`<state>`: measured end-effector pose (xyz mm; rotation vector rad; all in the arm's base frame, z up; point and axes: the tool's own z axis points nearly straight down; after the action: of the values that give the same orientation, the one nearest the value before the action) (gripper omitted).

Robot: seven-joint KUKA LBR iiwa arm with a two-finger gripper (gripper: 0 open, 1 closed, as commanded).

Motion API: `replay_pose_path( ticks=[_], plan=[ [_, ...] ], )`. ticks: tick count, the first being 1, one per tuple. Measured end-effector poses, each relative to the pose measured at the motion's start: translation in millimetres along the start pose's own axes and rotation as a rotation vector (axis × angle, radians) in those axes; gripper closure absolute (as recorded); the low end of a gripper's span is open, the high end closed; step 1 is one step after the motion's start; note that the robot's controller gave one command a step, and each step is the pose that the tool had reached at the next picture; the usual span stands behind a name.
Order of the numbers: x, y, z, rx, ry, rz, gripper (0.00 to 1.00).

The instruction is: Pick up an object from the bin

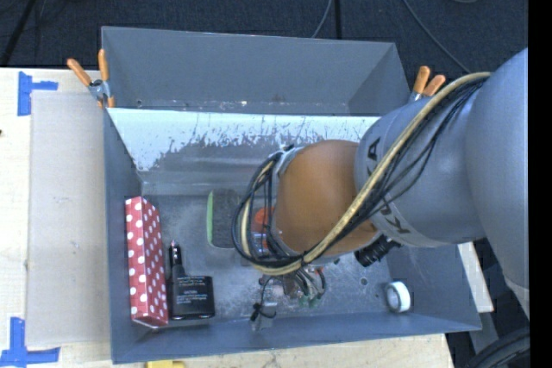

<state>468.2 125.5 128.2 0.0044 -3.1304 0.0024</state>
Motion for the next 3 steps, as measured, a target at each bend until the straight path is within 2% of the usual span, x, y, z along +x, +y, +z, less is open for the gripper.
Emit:
replay_pose_path(
  ticks=[1,2,3],
  plan=[
    [-2.0,-1,-4,-0.001,-0.008,0.004,0.0],
    [-5.9,-53,-13,-0.001,-0.001,-0.058,0.0],
    [-19.4,-85,12,0.001,-0.006,-0.047,0.0]
  ],
)
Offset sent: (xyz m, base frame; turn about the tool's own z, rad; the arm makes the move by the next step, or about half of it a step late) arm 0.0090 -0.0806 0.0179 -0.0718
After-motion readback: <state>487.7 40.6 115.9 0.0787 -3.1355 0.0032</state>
